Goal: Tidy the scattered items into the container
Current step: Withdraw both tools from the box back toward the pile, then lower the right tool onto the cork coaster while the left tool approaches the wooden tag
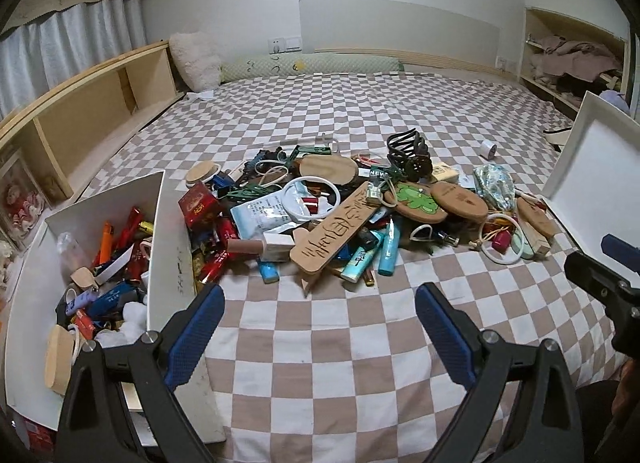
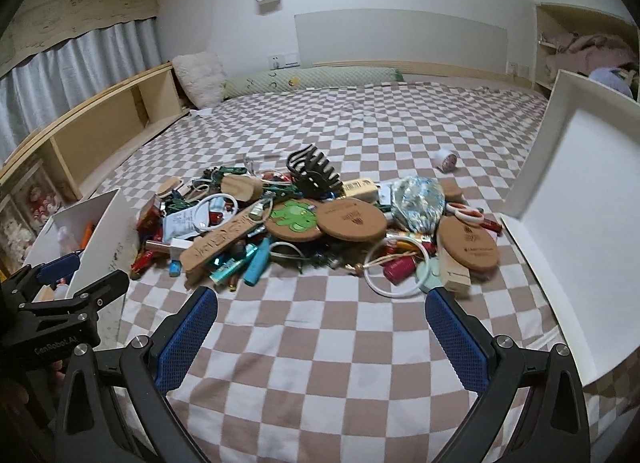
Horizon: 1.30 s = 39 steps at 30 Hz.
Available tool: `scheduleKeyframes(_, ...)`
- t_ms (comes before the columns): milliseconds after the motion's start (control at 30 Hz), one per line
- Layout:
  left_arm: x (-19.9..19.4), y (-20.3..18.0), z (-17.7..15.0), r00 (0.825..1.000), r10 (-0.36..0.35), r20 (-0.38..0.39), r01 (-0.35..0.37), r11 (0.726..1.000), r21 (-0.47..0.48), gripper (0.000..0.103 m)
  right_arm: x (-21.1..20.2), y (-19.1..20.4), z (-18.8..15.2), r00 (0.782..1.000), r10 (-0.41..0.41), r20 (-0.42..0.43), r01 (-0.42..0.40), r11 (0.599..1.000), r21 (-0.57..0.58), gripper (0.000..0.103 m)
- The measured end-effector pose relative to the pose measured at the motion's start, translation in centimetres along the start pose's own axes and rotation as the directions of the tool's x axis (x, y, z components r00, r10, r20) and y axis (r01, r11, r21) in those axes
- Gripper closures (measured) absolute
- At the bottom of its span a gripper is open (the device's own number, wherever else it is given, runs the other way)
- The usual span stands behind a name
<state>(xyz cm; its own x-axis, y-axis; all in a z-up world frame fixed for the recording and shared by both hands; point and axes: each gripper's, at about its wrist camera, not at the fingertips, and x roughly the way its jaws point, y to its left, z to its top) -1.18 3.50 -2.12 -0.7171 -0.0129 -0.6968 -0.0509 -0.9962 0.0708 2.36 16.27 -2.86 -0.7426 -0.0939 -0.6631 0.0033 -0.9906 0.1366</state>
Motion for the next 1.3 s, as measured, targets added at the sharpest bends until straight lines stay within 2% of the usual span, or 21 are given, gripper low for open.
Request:
scheduleKeyframes(333,1.4,0.0,-0.2,1.000,0.009,-0.016,-0.009,1.000,0.002,0.006,1.8,-0.8,-0.3,1.000,0.006,-0.029,-0.006,1.000,0.015,0.000)
scheduleKeyframes(533,3.5,0.2,-0.4,0.999,-0.005,-0.052,0.005,1.000,-0.009,0.006,3.3,-0.7,-0.4,0.999,0.003,-0.048,-0.003,1.000,0.005,0.000)
scheduleKeyframes(767,6.9,1.0,-1.1,0.989,-0.093,-0.117,0.082,0.992,-0.092,0.007,5.7,-0.8,-0.7,0.997,0.002,-0.081,-0.002,1.000,-0.001,0.000)
scheduleKeyframes(900,8.9,1.7,-1.6,0.987,-0.084,-0.136,0.069,0.991,-0.117,0.007,7.4,-1.2,-1.0,0.995,0.002,-0.101,-0.002,1.000,0.004,0.000)
scheduleKeyframes(1067,11.0,2.1,-2.1,0.986,-0.067,-0.154,0.052,0.993,-0.103,0.008,9.2,-1.3,-1.4,0.996,0.002,-0.092,-0.003,1.000,-0.004,0.000)
scheduleKeyframes(1300,12.6,2.0,-2.6,0.984,-0.094,-0.151,0.079,0.992,-0.102,0.008,11.7,-2.1,-1.6,0.994,-0.007,-0.111,0.010,1.000,0.026,0.000)
